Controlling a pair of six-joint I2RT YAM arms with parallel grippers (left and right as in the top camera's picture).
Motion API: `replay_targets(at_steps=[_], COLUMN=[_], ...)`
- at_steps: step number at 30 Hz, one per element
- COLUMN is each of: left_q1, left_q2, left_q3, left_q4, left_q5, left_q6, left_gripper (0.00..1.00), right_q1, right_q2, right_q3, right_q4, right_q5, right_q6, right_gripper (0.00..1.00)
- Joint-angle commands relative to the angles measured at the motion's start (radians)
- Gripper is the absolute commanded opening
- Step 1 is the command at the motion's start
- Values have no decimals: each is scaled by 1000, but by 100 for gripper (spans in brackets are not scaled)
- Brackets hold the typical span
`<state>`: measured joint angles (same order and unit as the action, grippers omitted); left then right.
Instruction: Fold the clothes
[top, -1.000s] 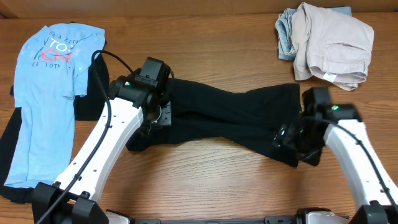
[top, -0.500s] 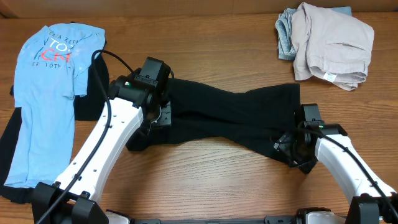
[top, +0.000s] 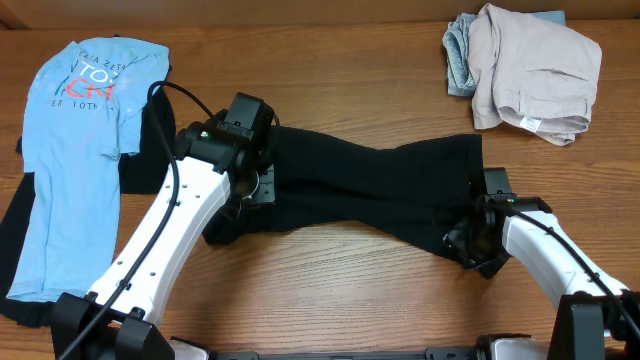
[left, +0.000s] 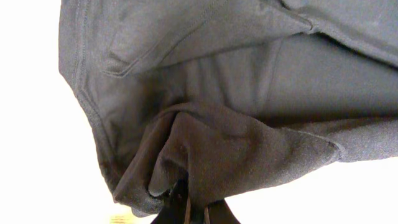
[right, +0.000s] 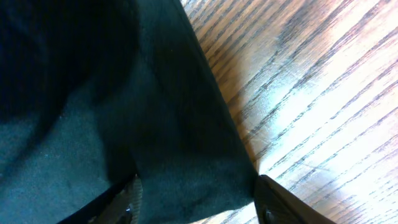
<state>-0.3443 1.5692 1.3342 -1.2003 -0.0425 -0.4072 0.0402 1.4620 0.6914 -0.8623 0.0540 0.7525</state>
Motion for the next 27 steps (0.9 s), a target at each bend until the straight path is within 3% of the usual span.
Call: replay_targets(at_steps=[1,8,15,27], left_q1=[3,4,4,3], left_q2=[-1,-1,-1,0], left_q3=[21,21,24,76], left_q4=[-2,-2,0,-177], left_q5=[-20,-20,-21,-11], left_q6=[26,27,27,26], left_gripper=[4,4,4,4], right_q1=[4,4,3,3], right_q2=[10,23,18,-53], right_q3=[-12,-11,48,483], right_q4=[8,21,-37,-600], right_q5=[-3,-25,-23,-59], right_q6=[3,-27,-27,-297], right_gripper=[48,5,4,4])
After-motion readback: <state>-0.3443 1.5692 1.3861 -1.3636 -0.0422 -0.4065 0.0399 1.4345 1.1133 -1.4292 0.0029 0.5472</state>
